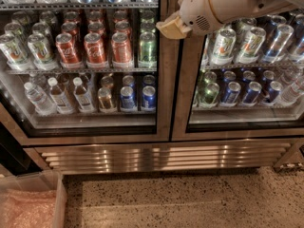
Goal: Open left fridge door
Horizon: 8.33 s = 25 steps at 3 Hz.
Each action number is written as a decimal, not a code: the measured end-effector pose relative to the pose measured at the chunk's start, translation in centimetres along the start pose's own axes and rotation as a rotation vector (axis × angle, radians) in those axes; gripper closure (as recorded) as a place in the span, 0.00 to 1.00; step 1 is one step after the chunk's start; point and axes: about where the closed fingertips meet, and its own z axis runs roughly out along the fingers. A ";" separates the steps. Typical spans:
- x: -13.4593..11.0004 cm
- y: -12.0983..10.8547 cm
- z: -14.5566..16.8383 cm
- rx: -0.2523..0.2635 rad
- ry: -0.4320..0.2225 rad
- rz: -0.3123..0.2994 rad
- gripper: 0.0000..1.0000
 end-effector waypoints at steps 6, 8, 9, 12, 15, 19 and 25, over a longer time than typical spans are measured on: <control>1.0 -2.7 -1.5 0.000 0.000 0.000 1.00; 0.9 -2.9 -1.6 0.002 -0.001 0.001 1.00; 0.9 -2.9 -1.6 0.002 -0.002 0.001 1.00; 0.9 -3.0 -1.7 -0.003 -0.009 0.008 1.00; 0.9 -3.1 -1.8 -0.001 -0.015 0.014 0.81; 0.5 -2.8 -1.5 -0.021 -0.020 0.001 0.05; 0.6 -2.6 -1.7 -0.071 -0.040 0.009 1.00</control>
Offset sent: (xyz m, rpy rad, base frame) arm -0.1242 0.0136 0.0156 -0.1465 0.0215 -0.0250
